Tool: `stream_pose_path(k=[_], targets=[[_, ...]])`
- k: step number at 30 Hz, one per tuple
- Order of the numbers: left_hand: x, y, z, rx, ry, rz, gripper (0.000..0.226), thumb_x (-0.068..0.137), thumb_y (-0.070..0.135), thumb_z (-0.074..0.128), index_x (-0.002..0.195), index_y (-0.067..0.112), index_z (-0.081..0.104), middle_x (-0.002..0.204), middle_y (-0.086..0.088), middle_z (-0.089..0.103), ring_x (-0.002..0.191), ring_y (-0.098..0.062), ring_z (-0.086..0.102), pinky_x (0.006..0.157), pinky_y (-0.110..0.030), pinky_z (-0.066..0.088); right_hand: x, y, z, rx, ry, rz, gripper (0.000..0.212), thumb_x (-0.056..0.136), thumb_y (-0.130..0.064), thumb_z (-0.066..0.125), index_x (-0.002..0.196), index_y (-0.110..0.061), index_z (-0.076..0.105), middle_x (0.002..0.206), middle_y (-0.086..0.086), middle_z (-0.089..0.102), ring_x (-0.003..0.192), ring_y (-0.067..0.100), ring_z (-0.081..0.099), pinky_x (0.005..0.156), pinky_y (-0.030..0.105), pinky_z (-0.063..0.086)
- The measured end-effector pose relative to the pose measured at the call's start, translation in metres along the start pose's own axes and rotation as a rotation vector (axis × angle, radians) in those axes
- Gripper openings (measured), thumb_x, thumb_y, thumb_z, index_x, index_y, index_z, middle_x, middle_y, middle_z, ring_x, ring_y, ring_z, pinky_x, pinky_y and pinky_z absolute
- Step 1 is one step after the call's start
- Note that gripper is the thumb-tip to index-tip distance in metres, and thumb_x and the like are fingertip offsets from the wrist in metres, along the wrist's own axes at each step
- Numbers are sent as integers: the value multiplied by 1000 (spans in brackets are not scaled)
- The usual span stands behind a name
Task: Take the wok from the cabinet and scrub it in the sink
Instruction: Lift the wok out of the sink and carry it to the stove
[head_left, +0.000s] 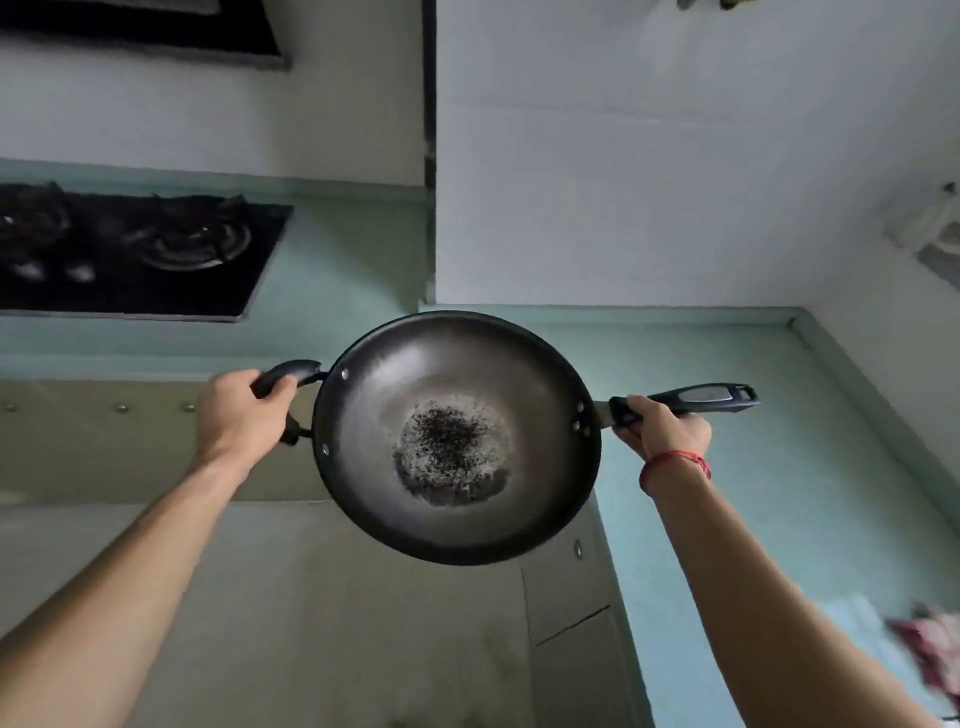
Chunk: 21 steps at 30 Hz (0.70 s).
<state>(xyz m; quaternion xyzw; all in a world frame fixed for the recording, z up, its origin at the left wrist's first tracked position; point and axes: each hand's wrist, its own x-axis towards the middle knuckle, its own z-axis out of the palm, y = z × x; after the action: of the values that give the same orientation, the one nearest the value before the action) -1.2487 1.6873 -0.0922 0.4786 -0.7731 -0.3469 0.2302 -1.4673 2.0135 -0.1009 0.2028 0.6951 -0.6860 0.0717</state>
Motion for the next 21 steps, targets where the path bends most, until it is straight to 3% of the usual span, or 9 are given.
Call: stream_pose_path(k=[3, 7, 11, 16, 18, 21], targets=[[-1, -28, -29, 11, 73, -76, 30, 94, 29, 61, 79, 3, 66, 71, -15, 65, 67, -32, 59, 51, -30, 36, -4, 2, 43, -51, -112, -1, 10, 74, -4, 74, 73, -1, 65, 82, 18, 70, 70, 29, 70, 69, 39, 60], [-6, -62, -72, 62, 161, -159, 30, 96, 28, 61, 79, 2, 64, 72, -15, 61, 71, -33, 58, 57, -34, 35, -25, 12, 101, -107, -237, -12, 15, 73, -4, 75, 85, 3, 69, 74, 11, 68, 62, 23, 67, 54, 29, 57], [-12, -98, -110, 45, 259, -256, 28, 95, 30, 62, 84, 5, 68, 75, -15, 67, 75, -33, 63, 64, -34, 44, -54, 24, 148, -144, -326, -7, 10, 73, -5, 75, 79, -1, 67, 76, 13, 69, 61, 25, 68, 44, 23, 54], [-13, -134, -148, 51, 327, -304, 29, 93, 32, 62, 82, 5, 69, 75, -16, 70, 76, -32, 66, 72, -38, 53, -90, 38, 191, -154, -395, 4, 13, 74, -2, 73, 68, -4, 62, 75, 13, 68, 62, 25, 68, 56, 33, 60], [-12, -145, -159, 38, 345, -305, 29, 91, 31, 64, 80, 5, 68, 76, -17, 69, 76, -33, 66, 69, -37, 50, -101, 43, 203, -169, -406, 1, 14, 73, -2, 72, 65, -5, 62, 72, 12, 68, 62, 25, 68, 67, 41, 60], [-10, -161, -177, 24, 357, -337, 28, 91, 32, 64, 79, 7, 68, 75, -16, 69, 75, -32, 66, 65, -34, 47, -120, 49, 218, -171, -421, -8, 13, 73, -2, 72, 65, -5, 62, 72, 12, 69, 69, 29, 70, 71, 43, 60]])
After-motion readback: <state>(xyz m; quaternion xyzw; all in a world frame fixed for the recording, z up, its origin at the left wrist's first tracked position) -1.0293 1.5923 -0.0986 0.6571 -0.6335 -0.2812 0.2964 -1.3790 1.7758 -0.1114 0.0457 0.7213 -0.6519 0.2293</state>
